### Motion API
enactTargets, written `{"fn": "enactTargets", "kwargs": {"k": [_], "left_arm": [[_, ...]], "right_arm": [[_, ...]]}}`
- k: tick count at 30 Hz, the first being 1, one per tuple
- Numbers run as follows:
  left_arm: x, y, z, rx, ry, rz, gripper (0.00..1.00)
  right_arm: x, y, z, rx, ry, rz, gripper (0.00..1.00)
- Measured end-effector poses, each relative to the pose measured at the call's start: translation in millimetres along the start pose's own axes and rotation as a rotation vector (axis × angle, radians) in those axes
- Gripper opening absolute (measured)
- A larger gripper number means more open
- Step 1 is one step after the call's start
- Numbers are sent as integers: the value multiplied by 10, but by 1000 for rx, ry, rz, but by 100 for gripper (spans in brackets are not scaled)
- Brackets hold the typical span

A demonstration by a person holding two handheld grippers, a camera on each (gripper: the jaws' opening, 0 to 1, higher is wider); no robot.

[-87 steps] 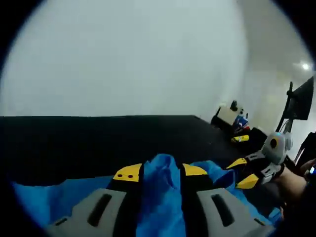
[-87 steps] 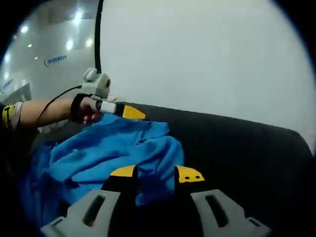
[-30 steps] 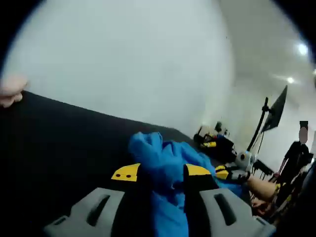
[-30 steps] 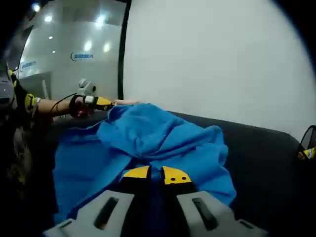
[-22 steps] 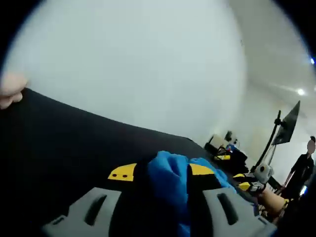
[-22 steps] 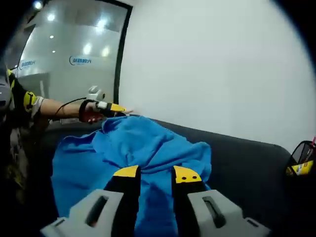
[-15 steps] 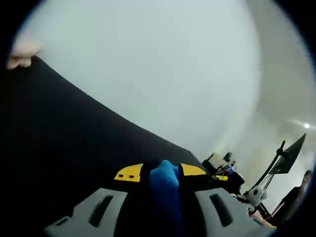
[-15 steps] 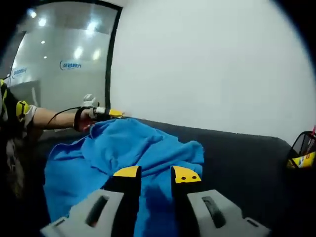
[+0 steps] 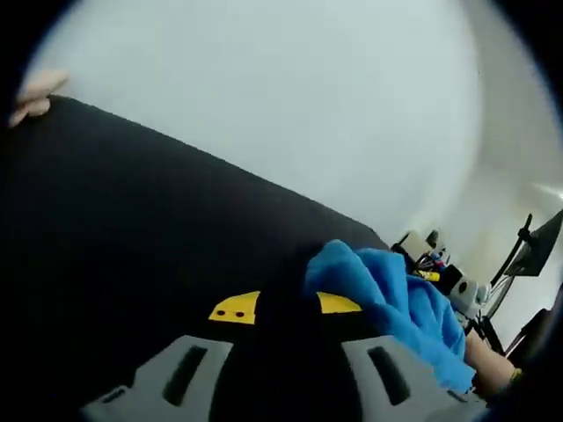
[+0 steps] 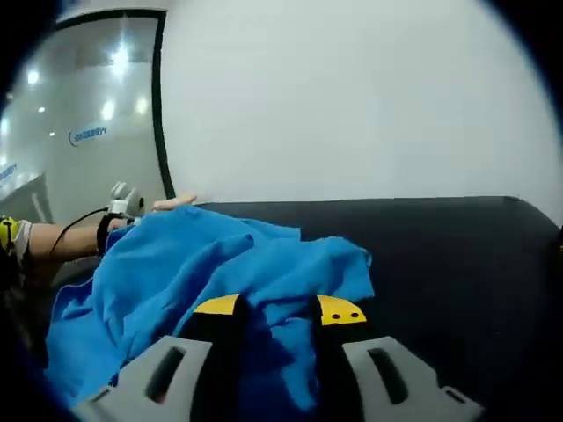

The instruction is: Spread out the cloth and fold it

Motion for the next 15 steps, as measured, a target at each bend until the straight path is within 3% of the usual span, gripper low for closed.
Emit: {"fn": "enactTargets", "kwargs": {"k": [2, 3, 4, 8, 9, 11, 14, 15], "left_arm": [[6, 45, 24, -23, -27, 34, 8], [25, 116, 39, -75, -45, 66, 1], [30, 128, 45, -89, -37, 98, 0], [125, -16, -35, -31, 12, 93, 0], [177, -140, -74, 21, 49, 65, 0], [258, -206, -155, 31, 99, 36, 0], [275, -358, -328, 62, 67, 54, 0], [246, -480, -406, 117, 49, 60, 0]], "right_arm": [[38, 27, -13, -24, 51, 0, 21], [10, 19, -20, -24, 58, -22, 15], [-43, -3, -45, -21, 43, -43, 8], [-142, -256, -242, 44, -2, -61, 5], [-163, -339, -331, 61, -7, -74, 4], [-172, -467, -450, 108, -3, -90, 4], [-166, -541, -580, 121, 2, -97, 4], [-151, -546, -633, 123, 9, -104, 4]]}}
Point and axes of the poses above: the point that each gripper's makers call its tool centre point, and the gripper's own axes: z roughly forward along the fingers, x roughly to its right, y roughly out of its underside, the point moved 1 cm from there along -z, roughly backward along the fingers, and after that the axes turned 13 degrees about -x, right-handed, at the moved point
